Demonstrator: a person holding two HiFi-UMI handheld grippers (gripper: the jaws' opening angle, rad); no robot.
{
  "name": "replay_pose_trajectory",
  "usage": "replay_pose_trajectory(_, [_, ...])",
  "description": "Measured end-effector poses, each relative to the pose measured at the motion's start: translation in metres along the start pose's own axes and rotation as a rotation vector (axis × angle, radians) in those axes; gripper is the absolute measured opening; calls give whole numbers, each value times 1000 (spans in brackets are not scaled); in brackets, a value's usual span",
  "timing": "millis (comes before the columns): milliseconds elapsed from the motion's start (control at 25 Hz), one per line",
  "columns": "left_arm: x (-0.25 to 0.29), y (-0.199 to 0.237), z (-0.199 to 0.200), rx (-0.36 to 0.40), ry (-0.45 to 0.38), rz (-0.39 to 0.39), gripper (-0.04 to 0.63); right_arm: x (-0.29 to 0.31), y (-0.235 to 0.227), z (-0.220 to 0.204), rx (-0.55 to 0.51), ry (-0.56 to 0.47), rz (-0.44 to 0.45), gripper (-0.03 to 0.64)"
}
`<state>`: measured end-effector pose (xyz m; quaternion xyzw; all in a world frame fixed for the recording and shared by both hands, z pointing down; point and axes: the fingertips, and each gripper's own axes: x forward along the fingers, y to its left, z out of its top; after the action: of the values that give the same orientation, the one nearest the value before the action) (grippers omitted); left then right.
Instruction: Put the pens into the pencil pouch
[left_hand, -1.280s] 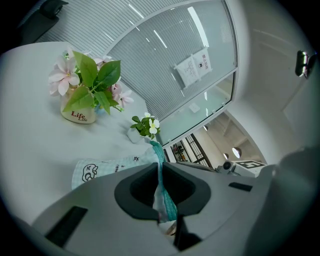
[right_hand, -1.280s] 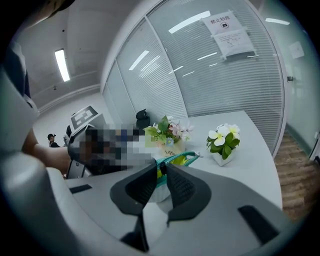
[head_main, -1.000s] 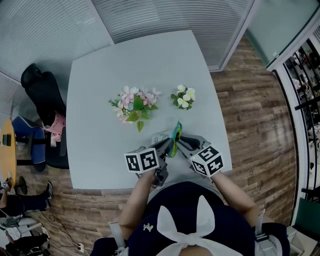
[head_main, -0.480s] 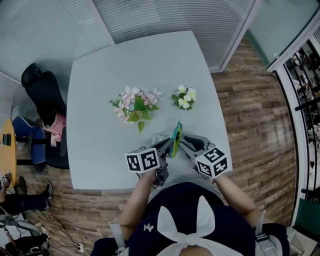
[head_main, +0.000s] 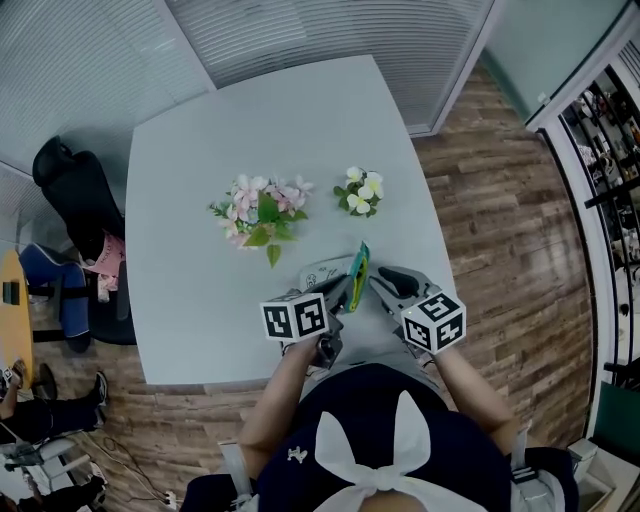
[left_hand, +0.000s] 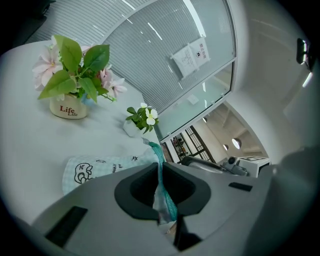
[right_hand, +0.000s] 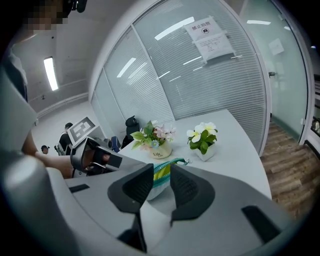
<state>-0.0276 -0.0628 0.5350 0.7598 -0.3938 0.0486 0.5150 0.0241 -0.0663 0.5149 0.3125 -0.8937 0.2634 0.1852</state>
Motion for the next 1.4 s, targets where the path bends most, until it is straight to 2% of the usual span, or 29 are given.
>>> replay_pose_trajectory(520, [54, 14, -41, 89, 125, 95, 44, -16, -26, -17, 46, 6, -63, 107])
replay_pose_trajectory(800, [74, 17, -68, 124, 192, 122, 41, -20, -30, -24, 56, 20, -75, 106])
replay_pose_trajectory(960, [74, 13, -75, 147, 222, 112, 41, -20, -31, -26, 55, 22, -76, 106])
replay_pose_trajectory(1080, [69, 8, -69, 158, 205, 100, 41, -20, -30, -26, 48, 20, -82, 106])
replay_pose_trajectory(1240, [55, 0, -49, 169, 130, 92, 40, -22, -27, -24, 32, 12, -96, 95])
replay_pose_trajectory(1400, [31, -1, -27, 230, 40, 155, 34, -24, -23, -22, 8, 6, -107, 77])
